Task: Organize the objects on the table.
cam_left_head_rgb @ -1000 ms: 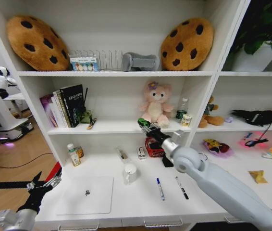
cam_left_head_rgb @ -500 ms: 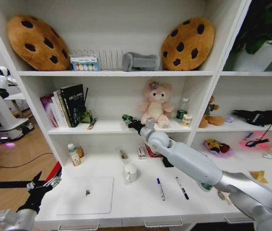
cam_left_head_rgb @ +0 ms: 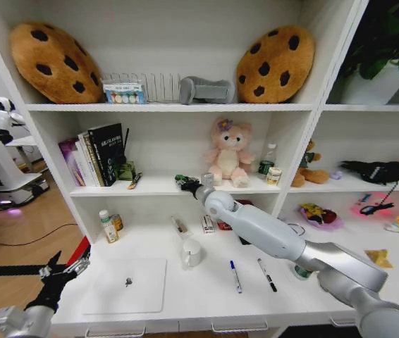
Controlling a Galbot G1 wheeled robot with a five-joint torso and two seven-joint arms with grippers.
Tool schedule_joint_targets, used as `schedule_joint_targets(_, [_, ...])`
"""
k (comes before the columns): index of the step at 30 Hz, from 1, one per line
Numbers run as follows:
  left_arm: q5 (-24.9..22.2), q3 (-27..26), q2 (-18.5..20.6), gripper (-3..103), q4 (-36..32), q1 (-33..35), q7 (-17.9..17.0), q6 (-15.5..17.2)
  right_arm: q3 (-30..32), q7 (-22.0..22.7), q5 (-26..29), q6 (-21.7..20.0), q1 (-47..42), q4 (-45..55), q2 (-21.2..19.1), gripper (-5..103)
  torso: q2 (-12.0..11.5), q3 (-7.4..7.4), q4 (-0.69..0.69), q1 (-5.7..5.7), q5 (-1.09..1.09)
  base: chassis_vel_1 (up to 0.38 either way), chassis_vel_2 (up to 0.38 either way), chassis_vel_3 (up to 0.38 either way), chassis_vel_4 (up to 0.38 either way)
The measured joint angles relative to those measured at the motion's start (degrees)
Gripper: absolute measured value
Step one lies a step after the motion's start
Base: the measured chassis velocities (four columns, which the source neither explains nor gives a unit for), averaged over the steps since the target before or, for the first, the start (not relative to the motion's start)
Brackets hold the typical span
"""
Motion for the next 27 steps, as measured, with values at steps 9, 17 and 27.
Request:
schedule_joint_targets(9, [0.00, 0.00, 0.00, 100, 0.00, 0.00, 0.00, 0.00, 0.51, 0.81, -1.10, -1.57, -0.66, 0.34, -0.10, 50, 0.00, -0.01, 0.00, -0.01, 0.00, 0.000, 0.000, 0.000, 0.000])
schedule_joint_targets(17, [0.00, 0.00, 0.00, 100, 0.00, 0.00, 0.00, 0.00, 1.71, 1.78, -2.67, -2.27, -0.86, 2.30, -0.60, 77, 0.00, 0.00, 0.00, 0.00, 0.01, 0.000, 0.000, 0.000, 0.000])
schedule_joint_targets(27, [0.00, 0.00, 0.00, 100, 0.00, 0.00, 0.00, 0.00, 8.90, 3.09, -8.25, -2.80, -4.92, 14.41, -5.76, 100, 0.00, 0.00, 0.00, -0.01, 0.01, 0.000, 0.000, 0.000, 0.000])
